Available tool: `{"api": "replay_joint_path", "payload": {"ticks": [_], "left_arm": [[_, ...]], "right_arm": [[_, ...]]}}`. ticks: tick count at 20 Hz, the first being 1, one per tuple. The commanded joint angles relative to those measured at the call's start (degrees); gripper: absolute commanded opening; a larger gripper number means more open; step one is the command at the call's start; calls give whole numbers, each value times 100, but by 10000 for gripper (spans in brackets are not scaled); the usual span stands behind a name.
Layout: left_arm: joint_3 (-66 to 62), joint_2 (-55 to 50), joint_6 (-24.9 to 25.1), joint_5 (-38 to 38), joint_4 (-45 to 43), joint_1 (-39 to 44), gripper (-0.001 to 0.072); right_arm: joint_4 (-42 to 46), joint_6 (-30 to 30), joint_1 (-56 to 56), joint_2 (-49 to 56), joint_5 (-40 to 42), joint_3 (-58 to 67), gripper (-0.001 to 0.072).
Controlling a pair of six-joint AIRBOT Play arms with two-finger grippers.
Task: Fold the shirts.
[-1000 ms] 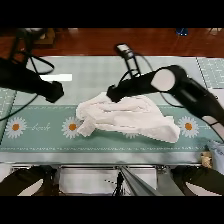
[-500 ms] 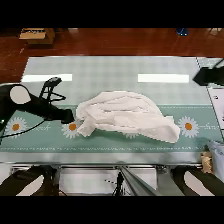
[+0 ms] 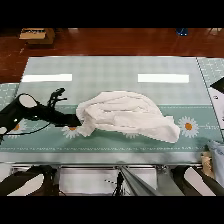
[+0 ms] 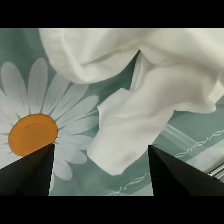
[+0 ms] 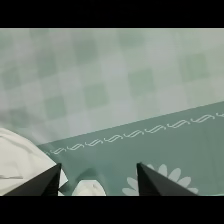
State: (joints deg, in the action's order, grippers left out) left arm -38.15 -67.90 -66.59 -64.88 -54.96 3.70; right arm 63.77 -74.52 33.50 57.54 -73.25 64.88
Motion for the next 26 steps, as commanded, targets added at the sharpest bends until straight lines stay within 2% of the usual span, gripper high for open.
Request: {"api": "replay_joint_path", "payload": {"ticks": [1,3,4,5,6,7,11,12,16,24,26], "left_arm": [[33,-516,546,221,310,435,669],[31,-680,610,411,592,656,661],[31,-723,612,455,664,734,477],[28,-748,608,446,662,774,127],[26,-748,608,396,660,774,22],[24,-741,605,326,658,772,22],[24,-737,605,114,658,774,21],[24,-728,605,122,658,774,21],[24,-686,590,-63,656,774,20],[22,-667,590,-76,750,774,20],[20,-667,590,-68,839,774,20]], "right_arm": [[-179,90,109,-9,-50,-170,553],[-181,87,109,-9,-74,-168,552],[-166,101,109,-9,-125,-170,552],[31,155,109,-9,-166,-221,552],[407,166,125,-9,-315,-332,552],[741,127,166,-11,-468,-566,552],[138,374,345,-68,-758,-2111,556],[-22,516,343,-68,-765,-2507,610],[70,929,343,-68,-776,-3348,610],[-929,861,114,-66,358,-3910,606],[-925,505,-376,-66,898,-4131,562]]}}
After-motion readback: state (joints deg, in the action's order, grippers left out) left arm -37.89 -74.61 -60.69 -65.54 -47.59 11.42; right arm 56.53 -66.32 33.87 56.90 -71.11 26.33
